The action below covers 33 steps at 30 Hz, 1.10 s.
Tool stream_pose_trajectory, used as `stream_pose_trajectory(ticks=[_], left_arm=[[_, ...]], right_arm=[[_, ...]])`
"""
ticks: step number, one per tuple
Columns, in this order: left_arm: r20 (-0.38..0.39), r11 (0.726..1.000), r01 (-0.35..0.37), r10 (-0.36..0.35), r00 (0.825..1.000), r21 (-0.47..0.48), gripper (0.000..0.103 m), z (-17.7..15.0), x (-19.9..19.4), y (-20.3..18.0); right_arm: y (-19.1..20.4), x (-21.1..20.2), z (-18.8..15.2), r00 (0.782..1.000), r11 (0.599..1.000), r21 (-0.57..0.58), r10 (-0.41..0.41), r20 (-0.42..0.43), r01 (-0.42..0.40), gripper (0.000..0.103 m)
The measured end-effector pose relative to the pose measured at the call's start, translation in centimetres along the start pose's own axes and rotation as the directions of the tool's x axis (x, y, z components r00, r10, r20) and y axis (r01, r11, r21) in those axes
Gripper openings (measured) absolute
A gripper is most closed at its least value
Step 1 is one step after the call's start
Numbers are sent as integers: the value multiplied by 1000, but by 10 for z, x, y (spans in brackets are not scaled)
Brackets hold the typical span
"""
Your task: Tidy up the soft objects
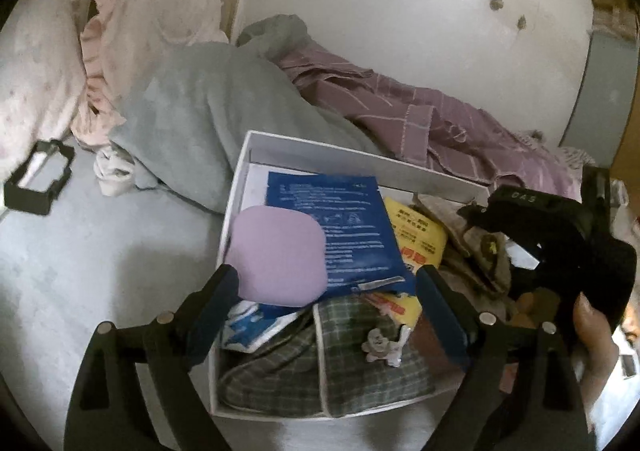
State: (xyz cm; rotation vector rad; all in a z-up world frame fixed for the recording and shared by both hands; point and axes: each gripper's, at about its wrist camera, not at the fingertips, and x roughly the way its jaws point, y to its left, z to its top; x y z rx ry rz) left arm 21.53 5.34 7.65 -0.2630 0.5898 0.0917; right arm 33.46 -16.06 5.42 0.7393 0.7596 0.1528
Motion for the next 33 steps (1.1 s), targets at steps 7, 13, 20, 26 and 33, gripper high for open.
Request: stream_pose_trajectory(ticks=[7,13,20,26,33], left_arm=[[-22,1000,25,-25,999,18,91,0,-3,-4],[7,1000,14,-14,1000,23,93,7,-21,-8],[45,997,24,-28,999,78,93,9,-47,-25],[112,992,-58,46,993,110,93,-12,-84,-45],[-4,989,-93,94,996,115,93,-87,-84,-30]], right_arm=[[13,-46,1,993,995,-70,82,85,-76,70],[30,-113,-6,971,960,-275,112,211,-51,87],[22,-186,-59,960,875,-483,148,238,-15,96],[9,-223,-83,936,857,-513,136,323,52,96],[-35,-219,-117,977,900,-436,116,180,-26,96]])
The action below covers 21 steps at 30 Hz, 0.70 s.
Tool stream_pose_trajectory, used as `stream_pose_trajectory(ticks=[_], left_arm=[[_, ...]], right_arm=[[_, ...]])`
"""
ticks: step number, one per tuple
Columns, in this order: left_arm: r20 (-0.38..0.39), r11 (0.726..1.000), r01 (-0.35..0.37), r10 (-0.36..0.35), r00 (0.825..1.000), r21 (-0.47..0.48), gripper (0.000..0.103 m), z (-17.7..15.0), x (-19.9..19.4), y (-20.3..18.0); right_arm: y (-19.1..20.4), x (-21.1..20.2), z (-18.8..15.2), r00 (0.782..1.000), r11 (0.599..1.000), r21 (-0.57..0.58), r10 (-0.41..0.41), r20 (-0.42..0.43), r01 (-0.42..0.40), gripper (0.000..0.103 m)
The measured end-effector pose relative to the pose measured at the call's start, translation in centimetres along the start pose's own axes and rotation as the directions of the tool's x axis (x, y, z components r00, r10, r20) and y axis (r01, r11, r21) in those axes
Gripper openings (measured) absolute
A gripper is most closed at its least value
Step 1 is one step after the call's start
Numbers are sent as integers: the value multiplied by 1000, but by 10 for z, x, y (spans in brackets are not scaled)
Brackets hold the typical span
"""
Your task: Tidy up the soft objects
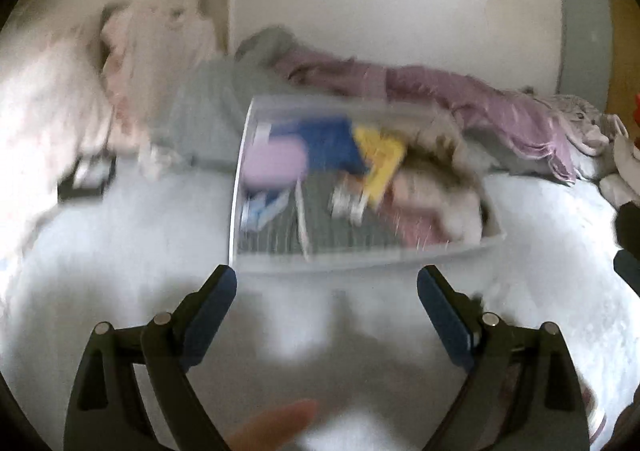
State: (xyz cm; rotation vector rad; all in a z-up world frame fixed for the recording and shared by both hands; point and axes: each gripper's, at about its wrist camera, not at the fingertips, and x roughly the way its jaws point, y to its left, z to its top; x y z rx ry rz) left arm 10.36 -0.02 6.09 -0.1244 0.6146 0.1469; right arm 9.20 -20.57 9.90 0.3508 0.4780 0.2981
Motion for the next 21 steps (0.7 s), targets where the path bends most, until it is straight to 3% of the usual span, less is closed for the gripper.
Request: stream_pose_trajectory(ticks=[2,4,8,12,16,21], left_arm=[[-32,1000,-19,18,999,-16,93,-10,4,0],[-30,1000,-15,16,999,7,93,-11,2,-6],[42,1000,-17,17,999,3,93,-15,-21,-11],[28,1000,7,-6,1000,-26,93,-18,-29,-9],[40,998,-44,42,998,55,93,-27,-29,-18],[-5,994,-43,44,999,100,93,-33,-19,-26]], right_arm=[[-5,-1,-10,1000,1000,8,-5,-11,5,96],[2,-3,-13,999,998,-61,-35,-28,34,96],[18,-18,-22,997,984,-166,-64,32,68,96],[32,-26,-37,995,959,-267,-80,59,93,96],[25,-23,-47,993,959,-257,-114,31,118,96],[12,-13,-55,990,967,-225,-137,-47,123,96]])
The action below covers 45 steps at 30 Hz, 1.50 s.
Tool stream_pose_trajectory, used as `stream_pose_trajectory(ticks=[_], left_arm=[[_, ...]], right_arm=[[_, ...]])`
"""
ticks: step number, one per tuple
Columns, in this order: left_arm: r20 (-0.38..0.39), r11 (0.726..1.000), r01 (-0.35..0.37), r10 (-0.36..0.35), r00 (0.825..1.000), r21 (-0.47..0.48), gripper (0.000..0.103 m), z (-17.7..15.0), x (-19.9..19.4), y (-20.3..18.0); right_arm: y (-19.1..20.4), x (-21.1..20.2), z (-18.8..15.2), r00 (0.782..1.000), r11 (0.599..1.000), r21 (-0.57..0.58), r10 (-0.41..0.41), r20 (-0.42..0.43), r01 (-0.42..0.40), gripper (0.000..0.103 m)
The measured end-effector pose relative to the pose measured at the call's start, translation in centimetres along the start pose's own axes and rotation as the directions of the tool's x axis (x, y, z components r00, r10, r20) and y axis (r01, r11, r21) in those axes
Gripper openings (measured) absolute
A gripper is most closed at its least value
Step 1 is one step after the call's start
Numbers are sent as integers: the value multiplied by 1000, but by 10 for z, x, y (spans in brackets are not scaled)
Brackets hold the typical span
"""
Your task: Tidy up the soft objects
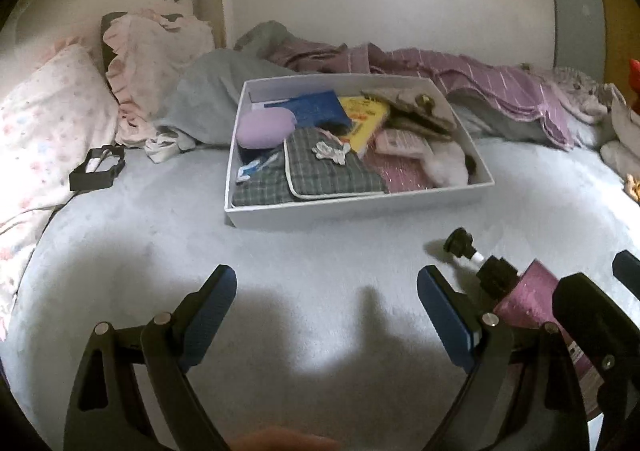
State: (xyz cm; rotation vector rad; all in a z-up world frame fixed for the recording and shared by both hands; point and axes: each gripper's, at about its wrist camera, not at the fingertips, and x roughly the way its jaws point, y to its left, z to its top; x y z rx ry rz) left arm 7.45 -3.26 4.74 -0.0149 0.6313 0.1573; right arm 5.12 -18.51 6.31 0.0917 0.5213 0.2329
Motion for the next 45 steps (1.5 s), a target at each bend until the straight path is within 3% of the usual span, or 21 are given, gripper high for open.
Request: stream_pose_trajectory(ticks=[4,7,10,18,45], left_arm=[[9,1000,10,-10,1000,-9,93,-2,-4,3],[11,998,18,-18,1000,-62,93,-4,-6,14],[10,996,31,-30,999,-85,93,-5,-8,20],[53,999,33,-31,998,-31,93,-7,-19,10],[68,999,36,-35,997,-14,93,-8,-21,5]], right_arm=[[-10,-5,-5,1000,999,26,-21,-4,21,96],[-8,-8,-11,998,998,-13,-61,-9,61,96],[-4,-14,-14,999,998,-42,-46,-1,46,96],[-6,-17,-13,999,998,-32,-49,13,50,96],[-4,-19,-15,999,998,-41,-48,22,49,96]])
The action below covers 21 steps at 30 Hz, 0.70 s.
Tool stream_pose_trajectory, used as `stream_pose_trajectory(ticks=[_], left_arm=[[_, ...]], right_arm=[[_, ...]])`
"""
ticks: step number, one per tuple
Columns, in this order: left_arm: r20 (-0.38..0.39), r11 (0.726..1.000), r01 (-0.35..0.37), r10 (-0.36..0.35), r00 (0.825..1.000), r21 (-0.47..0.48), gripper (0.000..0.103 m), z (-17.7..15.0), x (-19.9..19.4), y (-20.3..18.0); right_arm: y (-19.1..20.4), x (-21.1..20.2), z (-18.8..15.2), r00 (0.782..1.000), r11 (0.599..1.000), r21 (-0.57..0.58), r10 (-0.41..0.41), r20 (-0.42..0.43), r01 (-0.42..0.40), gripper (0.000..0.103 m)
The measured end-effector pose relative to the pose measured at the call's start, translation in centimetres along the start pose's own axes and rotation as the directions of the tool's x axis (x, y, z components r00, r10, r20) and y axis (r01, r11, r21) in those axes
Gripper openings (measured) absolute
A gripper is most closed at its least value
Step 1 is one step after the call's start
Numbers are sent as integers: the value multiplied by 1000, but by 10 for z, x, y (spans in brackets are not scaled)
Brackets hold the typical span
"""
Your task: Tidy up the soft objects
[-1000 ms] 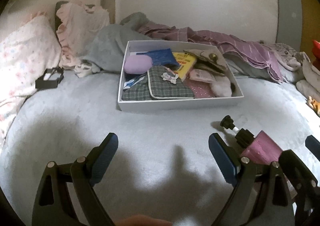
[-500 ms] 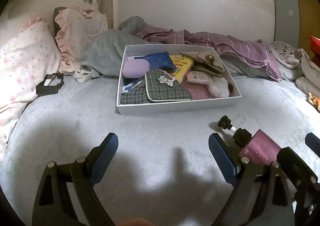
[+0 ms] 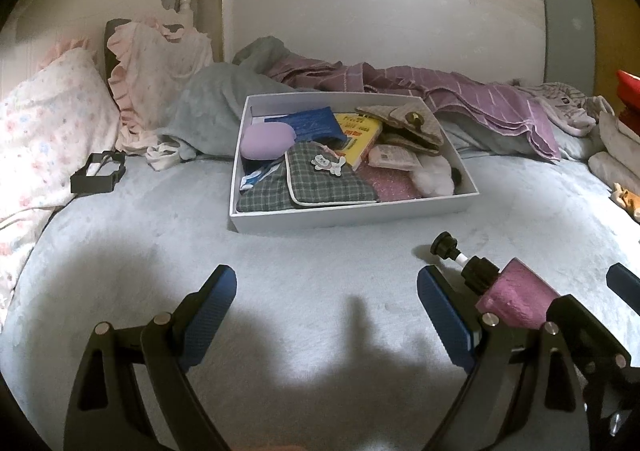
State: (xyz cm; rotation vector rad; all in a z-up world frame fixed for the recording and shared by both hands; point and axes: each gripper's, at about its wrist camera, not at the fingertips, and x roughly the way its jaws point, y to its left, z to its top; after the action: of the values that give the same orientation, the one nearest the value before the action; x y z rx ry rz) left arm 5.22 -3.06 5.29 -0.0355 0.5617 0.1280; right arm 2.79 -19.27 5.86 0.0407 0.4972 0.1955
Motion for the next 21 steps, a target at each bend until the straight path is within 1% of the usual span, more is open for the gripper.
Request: stream_pose_trajectory(ticks=[17,21], left_arm=[[10,1000,-21,21,1000,9,93,0,-4,-2],[6,1000,-24,24,1000,9,93,0,-3,-2]], right_arm=[[1,1,-1,1000,1000,-7,5,-4,-5,96],[0,4,-1,1000,1000,-4,19,-19,-20,96]])
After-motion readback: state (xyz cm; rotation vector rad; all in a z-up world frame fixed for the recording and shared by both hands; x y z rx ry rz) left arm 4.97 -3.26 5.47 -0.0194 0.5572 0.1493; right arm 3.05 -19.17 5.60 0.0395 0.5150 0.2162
